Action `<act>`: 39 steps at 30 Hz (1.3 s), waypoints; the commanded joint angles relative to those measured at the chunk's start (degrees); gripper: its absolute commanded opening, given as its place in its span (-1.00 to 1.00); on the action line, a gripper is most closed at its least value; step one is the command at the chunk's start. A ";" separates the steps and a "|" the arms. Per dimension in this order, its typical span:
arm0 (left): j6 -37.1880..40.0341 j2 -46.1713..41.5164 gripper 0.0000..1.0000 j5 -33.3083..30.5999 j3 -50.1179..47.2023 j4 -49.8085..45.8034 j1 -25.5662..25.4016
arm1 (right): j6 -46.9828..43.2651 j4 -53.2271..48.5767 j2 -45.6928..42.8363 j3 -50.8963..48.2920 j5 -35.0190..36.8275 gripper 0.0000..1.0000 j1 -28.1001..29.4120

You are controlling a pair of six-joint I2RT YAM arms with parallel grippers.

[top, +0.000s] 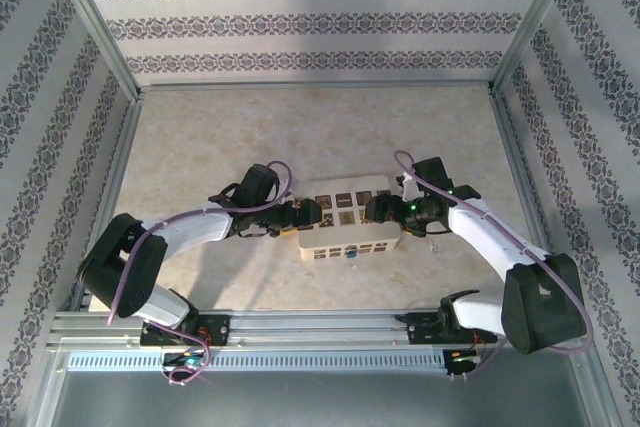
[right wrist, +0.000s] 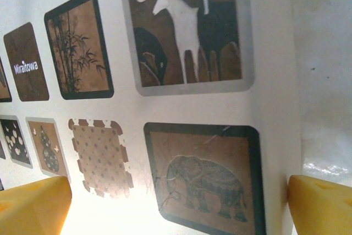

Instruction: Unlock the padlock with the key

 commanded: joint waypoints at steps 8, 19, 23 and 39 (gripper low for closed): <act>6.36 3.42 0.99 1.36 8.23 0.11 4.81 | 3.43 7.21 4.35 5.79 -4.69 0.97 5.75; 12.69 8.77 0.99 2.88 15.05 -4.41 11.99 | 5.57 17.57 14.93 13.29 -2.93 0.97 8.54; 14.86 11.73 0.99 3.58 17.68 -5.33 14.92 | 5.39 18.92 20.08 18.22 -2.92 0.97 9.55; 20.26 24.06 0.99 4.70 30.80 -9.67 19.62 | 5.12 19.38 27.81 25.35 1.39 0.97 11.55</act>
